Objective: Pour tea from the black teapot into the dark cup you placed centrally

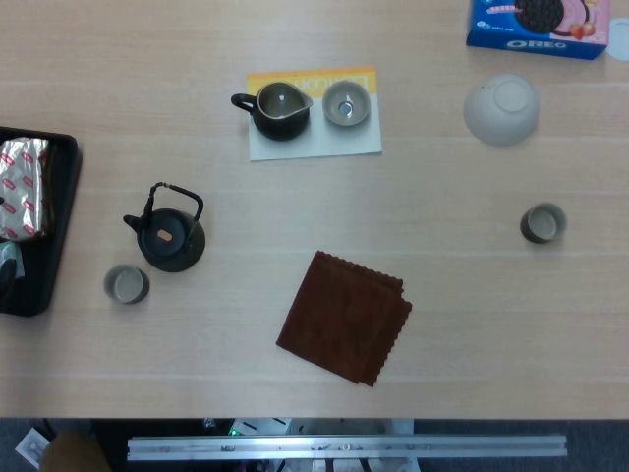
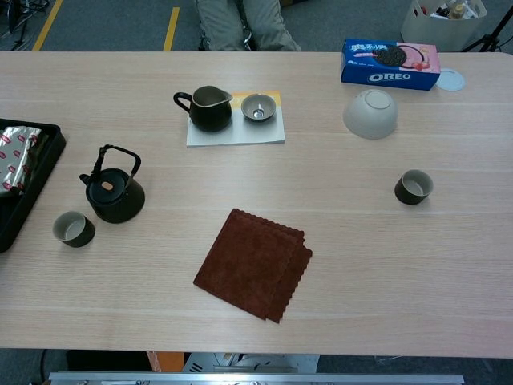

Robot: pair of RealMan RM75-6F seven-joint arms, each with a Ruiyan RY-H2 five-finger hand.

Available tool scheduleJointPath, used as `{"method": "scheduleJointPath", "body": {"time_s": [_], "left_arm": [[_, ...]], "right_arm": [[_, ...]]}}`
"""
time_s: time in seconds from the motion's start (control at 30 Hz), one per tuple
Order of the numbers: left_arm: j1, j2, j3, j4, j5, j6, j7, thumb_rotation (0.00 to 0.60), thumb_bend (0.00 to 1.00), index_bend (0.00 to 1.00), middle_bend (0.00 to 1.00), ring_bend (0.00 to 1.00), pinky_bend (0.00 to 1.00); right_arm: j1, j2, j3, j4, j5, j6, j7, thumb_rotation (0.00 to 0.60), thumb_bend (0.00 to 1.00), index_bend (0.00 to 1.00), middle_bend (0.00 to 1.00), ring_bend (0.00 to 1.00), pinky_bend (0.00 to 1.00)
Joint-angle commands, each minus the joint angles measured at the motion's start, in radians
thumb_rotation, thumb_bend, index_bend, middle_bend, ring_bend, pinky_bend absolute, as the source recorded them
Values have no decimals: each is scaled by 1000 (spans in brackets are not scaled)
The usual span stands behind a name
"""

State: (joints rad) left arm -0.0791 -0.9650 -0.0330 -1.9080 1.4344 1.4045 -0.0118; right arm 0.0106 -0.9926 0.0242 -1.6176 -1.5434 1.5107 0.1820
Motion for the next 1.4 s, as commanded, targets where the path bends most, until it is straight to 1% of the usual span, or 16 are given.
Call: {"method": "scheduleJointPath", "body": {"time_s": [0.03,0.13,0.2,0.27,0.33,0.37,0.47,0.57,0.7,0.87,0.9,0.93,1.03,1.23,1.4], "left_arm": [[-33,12,4,0,0,-54,-6,600,310,256,269,133,85],[-65,14,8,3,-2,-111,12,594,310,283,301,134,85],[-84,16,11,2,-3,-146,25,546,304,302,308,136,69],[-107,6,11,8,-6,-179,42,433,276,307,311,137,49],[-130,-13,10,25,-3,-207,59,355,255,307,310,137,46],[-139,-22,9,30,-5,-219,66,324,247,306,307,138,43],[-170,-50,5,44,-14,-259,94,273,234,300,301,137,40],[-201,-85,2,61,-35,-300,137,266,230,288,298,138,40],[-241,-119,-4,69,-100,-358,212,262,230,284,300,137,40],[-282,-169,-15,81,-180,-395,298,216,220,281,296,137,40],[-288,-179,-17,87,-194,-399,309,204,218,280,296,137,40],[-296,-194,-20,98,-211,-402,323,181,214,280,296,137,40],[-314,-231,-25,127,-250,-410,353,150,207,280,296,137,40],[-341,-289,-30,186,-315,-419,394,124,203,280,287,137,40],[-362,-322,-29,220,-370,-415,447,123,203,274,286,137,40]], "right_arm": [[2,3,2,-4,-3,1,0,600,120,217,141,13,129],[5,8,4,-7,-5,1,0,600,121,217,141,13,129],[5,11,4,-8,-3,-1,1,600,121,218,141,13,129],[8,13,5,-8,2,-8,3,600,120,218,141,13,129],[10,13,7,-6,8,-13,3,600,120,219,141,13,129],[11,12,8,-5,9,-15,3,600,120,219,141,13,129],[14,10,9,-3,14,-21,2,600,120,220,141,13,129],[17,8,10,1,20,-29,4,600,120,219,141,13,129],[18,7,11,9,26,-35,9,600,120,219,141,13,129],[19,7,13,19,31,-39,25,600,120,219,141,13,129],[20,6,13,21,32,-40,28,600,120,219,141,13,129],[20,5,12,24,33,-43,30,600,121,219,142,13,129],[22,2,12,31,37,-50,36,600,120,219,148,13,129],[24,2,12,40,44,-59,46,600,120,219,155,13,129],[23,3,15,46,53,-60,56,600,121,219,155,13,129]]}}
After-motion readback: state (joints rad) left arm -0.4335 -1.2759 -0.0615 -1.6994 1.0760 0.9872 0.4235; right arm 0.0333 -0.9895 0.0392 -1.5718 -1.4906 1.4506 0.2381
